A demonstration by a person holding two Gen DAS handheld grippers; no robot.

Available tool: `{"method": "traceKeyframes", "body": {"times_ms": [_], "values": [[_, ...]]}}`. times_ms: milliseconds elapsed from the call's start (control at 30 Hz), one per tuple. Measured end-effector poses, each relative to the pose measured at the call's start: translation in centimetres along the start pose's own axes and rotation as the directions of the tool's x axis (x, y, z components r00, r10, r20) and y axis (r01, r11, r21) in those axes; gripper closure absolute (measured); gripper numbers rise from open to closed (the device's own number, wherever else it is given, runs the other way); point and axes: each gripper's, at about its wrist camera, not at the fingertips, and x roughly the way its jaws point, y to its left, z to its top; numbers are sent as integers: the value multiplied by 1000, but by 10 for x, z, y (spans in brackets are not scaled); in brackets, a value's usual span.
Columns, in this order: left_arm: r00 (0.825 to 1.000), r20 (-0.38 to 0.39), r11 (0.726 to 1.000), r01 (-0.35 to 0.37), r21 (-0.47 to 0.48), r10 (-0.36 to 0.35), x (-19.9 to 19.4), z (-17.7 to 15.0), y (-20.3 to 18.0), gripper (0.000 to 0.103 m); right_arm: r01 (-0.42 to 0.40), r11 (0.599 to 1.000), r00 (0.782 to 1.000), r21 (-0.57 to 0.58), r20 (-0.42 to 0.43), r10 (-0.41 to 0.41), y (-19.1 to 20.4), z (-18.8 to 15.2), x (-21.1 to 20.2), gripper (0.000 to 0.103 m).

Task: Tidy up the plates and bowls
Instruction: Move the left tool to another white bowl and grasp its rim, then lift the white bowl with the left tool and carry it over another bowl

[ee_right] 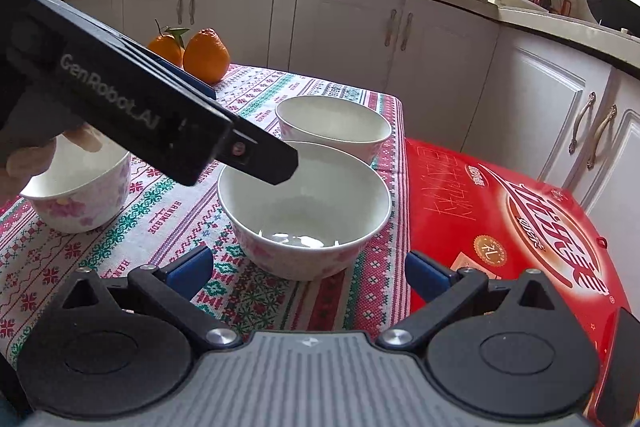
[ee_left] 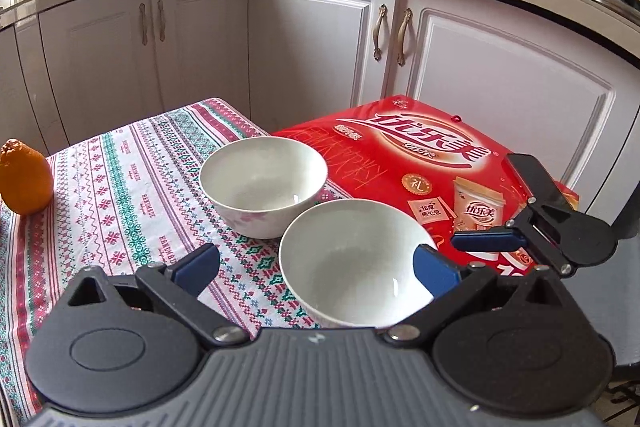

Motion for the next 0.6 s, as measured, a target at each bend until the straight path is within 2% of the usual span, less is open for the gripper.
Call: {"method": "traceKeyframes", "body": {"times_ms": [167,267,400,600], "values": [[999,-54,999,4,-32,-5,21,5,3,4,-30,1000,1000,4,5,30,-5,2,10,0],[996,-83,998,16,-55,-20,30,7,6,10,-45,999,999,8,10,45,-7,3,14,1],[993,-116,997,25,-69,-33,39,9,7,26,-61,998,998,19,15,60,-10,2,15,2],[991,-122,997,47,-68,-55,44,10,5,34,-79,996,997,40,22,78,-14,2,17,11]]}}
